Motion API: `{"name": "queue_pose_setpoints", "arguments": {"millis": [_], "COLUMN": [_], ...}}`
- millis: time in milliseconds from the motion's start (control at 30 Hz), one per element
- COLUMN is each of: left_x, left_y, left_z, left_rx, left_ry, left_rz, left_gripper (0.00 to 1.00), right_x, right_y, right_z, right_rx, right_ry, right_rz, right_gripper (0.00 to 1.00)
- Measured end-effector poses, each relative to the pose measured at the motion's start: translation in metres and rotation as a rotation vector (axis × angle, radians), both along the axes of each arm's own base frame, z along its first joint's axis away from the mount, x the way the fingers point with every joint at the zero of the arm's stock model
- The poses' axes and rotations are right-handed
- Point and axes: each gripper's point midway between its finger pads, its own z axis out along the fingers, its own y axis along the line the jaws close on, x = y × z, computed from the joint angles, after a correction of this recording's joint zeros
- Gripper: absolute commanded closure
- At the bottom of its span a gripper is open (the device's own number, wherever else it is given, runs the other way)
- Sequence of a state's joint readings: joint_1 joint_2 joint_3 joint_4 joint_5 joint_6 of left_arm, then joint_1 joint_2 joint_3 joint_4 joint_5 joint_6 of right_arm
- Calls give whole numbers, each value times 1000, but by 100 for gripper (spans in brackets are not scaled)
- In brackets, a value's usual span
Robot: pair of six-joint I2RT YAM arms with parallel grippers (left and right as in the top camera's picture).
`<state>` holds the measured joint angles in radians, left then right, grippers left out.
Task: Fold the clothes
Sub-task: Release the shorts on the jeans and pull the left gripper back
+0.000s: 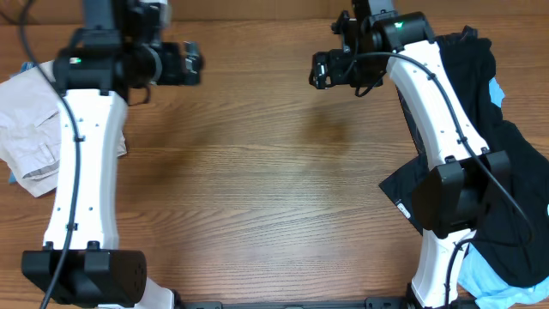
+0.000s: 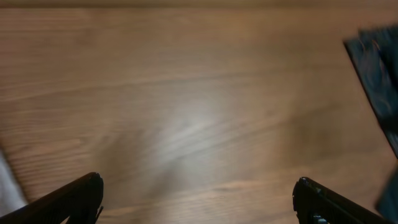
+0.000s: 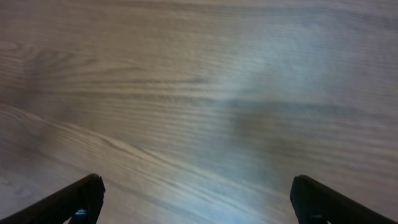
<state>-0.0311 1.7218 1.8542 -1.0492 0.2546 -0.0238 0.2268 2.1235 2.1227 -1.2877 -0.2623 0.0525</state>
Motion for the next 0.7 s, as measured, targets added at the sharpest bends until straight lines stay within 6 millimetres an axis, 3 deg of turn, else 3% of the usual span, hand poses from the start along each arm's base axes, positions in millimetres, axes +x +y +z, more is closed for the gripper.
{"name": "queue_pose_setpoints", "arguments": {"millis": [133, 300, 333, 500, 533, 567, 700], "left_x": [-24, -64, -78, -96, -99, -109, -136], "left_y": [-16, 2, 14, 27, 29, 29, 22], "left_z": [-15, -38, -44, -45, -40, -29, -5], "left_rx": [6, 64, 114, 180, 189, 196, 177], "left_ry": [110, 307, 374, 424, 404, 348, 134], "left_rz": [-41, 27, 80, 130, 135, 134, 123], "left_gripper": [0, 0, 0, 0, 0, 0, 0], "right_x": [-10, -29, -37, -55, -68, -78, -107], "right_y": [-23, -49, -55, -65, -70, -73, -84], "right_z": [-6, -5, 4, 50, 80, 98, 127], "right_rx": [-19, -81, -104, -121, -111, -105, -90], "right_ry": [79, 160, 158, 60, -28, -80, -260], "right_rz": [-67, -147, -158, -182, -195, -201, -240], "right_gripper": [0, 0, 0, 0, 0, 0, 0]}}
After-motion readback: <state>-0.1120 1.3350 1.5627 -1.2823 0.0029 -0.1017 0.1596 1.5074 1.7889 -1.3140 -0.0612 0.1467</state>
